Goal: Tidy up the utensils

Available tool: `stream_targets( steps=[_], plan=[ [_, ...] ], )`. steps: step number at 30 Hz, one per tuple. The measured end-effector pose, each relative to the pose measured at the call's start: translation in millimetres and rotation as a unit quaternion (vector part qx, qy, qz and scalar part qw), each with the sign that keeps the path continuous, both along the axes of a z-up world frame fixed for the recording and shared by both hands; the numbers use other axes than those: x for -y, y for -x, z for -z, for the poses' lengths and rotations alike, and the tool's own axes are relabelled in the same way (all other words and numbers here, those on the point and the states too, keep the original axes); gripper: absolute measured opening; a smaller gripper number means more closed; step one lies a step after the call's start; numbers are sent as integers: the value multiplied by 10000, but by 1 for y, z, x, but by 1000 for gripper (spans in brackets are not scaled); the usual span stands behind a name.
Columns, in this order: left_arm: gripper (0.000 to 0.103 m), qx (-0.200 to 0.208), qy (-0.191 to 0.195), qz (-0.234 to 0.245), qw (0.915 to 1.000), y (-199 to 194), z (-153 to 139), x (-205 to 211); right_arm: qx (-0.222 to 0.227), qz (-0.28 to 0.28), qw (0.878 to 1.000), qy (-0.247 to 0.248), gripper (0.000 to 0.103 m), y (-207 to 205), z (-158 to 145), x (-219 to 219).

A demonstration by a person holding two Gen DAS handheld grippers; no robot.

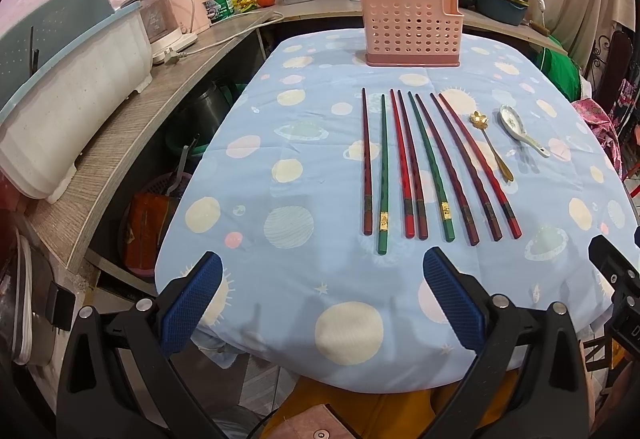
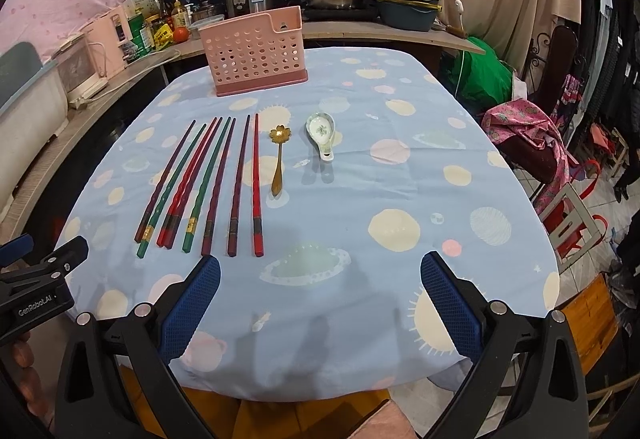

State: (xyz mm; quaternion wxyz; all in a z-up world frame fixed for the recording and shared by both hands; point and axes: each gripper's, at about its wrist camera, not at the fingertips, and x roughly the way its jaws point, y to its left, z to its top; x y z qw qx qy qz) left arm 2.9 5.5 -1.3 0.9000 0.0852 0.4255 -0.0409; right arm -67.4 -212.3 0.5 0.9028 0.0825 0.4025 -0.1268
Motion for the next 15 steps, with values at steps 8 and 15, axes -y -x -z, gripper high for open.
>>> stream_targets(
  steps=[8, 15],
  plan=[
    [96, 26, -28, 3, 10000, -2, -4, 4, 4, 5, 10000, -1, 96, 0, 0, -1],
    [96, 52, -50, 11, 10000, -2, -5, 6, -16, 0, 10000, -6, 96, 0, -2, -1]
  ],
)
